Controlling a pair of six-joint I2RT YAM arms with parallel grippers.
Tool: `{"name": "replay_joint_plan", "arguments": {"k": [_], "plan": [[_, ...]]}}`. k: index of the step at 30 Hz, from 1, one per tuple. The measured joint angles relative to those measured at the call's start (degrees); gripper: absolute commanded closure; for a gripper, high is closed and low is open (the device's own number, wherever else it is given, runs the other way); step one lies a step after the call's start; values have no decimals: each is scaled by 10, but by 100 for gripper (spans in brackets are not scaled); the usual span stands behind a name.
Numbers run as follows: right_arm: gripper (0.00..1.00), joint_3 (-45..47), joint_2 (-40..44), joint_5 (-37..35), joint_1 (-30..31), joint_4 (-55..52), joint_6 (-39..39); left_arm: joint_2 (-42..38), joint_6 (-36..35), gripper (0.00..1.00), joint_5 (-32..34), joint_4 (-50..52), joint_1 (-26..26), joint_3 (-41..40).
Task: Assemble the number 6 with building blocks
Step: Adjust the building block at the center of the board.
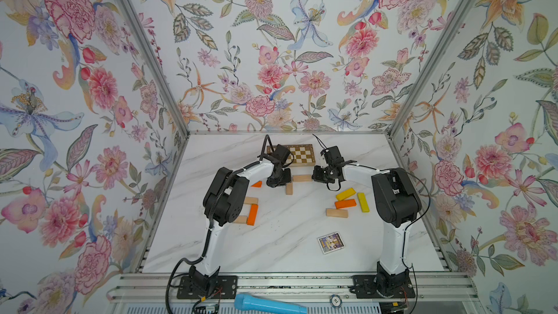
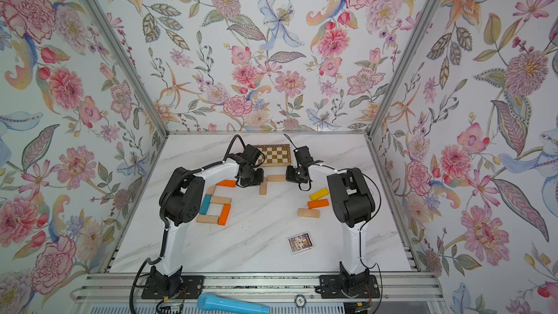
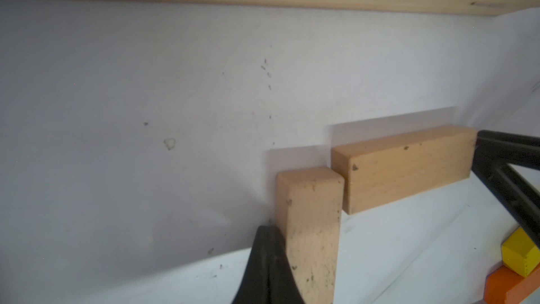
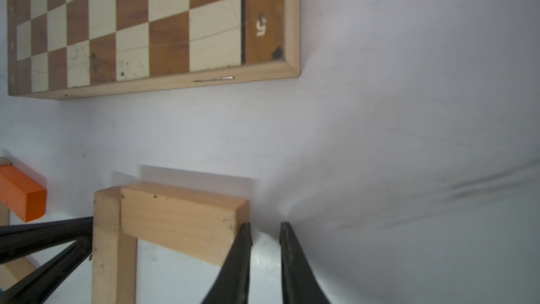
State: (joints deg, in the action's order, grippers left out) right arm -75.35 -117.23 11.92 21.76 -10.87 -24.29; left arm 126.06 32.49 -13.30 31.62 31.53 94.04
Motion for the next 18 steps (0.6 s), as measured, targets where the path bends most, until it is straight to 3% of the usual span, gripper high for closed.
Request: {"name": "replay_joint_plan", "arguments": {"k": [18], "plan": [[78, -1, 0, -6, 2, -1, 6, 21, 0, 99, 1, 5, -3, 35]]}}
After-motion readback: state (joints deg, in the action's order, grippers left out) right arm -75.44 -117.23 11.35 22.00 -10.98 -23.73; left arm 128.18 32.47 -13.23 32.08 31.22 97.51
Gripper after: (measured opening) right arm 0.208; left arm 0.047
